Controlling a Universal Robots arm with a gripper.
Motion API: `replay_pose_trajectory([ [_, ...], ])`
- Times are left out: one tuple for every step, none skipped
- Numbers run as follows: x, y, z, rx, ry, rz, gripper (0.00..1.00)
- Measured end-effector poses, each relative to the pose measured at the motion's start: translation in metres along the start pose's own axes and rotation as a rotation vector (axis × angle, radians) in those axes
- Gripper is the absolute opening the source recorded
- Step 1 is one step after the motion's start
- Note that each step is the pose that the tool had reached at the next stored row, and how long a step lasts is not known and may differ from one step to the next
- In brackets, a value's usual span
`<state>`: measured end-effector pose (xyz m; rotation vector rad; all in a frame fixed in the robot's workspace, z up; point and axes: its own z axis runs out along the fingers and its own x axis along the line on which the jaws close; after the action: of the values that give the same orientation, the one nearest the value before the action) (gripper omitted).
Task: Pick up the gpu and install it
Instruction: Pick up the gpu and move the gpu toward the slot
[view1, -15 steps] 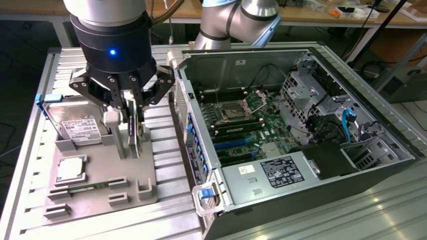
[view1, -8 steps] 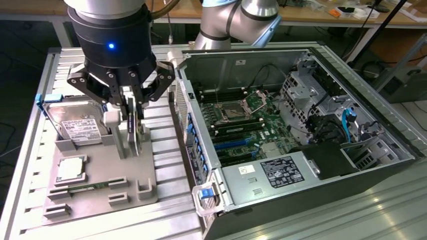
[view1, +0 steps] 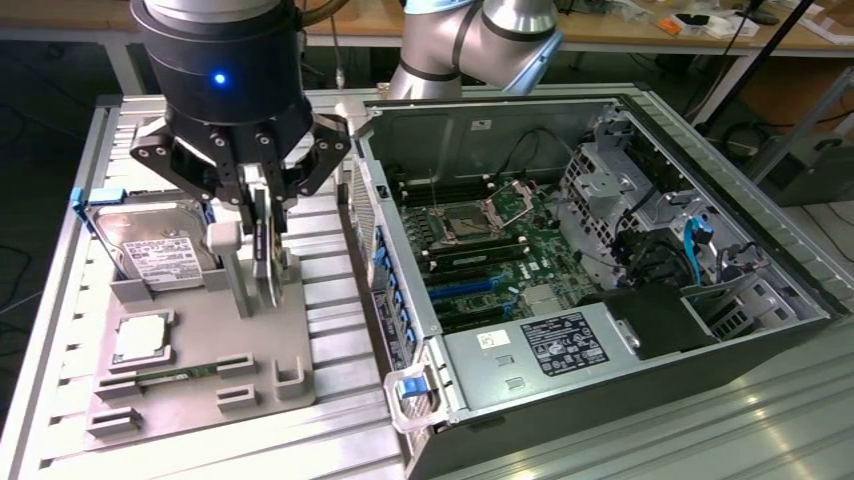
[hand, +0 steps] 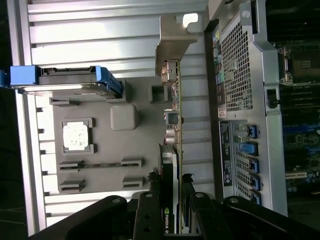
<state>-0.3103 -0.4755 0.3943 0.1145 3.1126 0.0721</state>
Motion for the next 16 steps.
replay_pose_trajectory([
  [0.000,0.0001,-0.0018,0.0001,0.0000,0.000,0.27],
  [0.000,0.0002,-0.0033,0.0001,0.0000,0.000,0.27],
  [0.000,0.0002,-0.0045,0.0001,0.0000,0.000,0.27],
  [0.000,0.0003,-0.0058,0.0001,0.0000,0.000,0.27],
  [0.000,0.0004,-0.0071,0.0002,0.0001,0.000,0.27],
  [0.000,0.0004,-0.0085,0.0001,0.0000,0.000,0.27],
  [0.000,0.0005,-0.0098,0.0001,0.0000,0.000,0.27],
  [0.000,0.0005,-0.0110,0.0001,0.0000,0.000,0.27],
  [0.000,0.0006,-0.0124,0.0001,0.0000,0.000,0.27],
  [0.000,0.0007,-0.0139,0.0001,0.0000,0.000,0.27],
  [0.000,0.0007,-0.0152,0.0001,0.0000,0.000,0.27],
  [0.000,0.0008,-0.0169,0.0001,0.0000,0.000,0.27],
  [0.000,0.0009,-0.0185,0.0001,0.0000,0.000,0.27],
  [0.000,0.0009,-0.0200,0.0001,0.0000,0.000,0.27],
  [-0.001,0.0010,-0.0216,0.0001,0.0001,0.000,0.27],
  [-0.001,0.0011,-0.0232,0.0001,0.0001,0.000,0.27],
])
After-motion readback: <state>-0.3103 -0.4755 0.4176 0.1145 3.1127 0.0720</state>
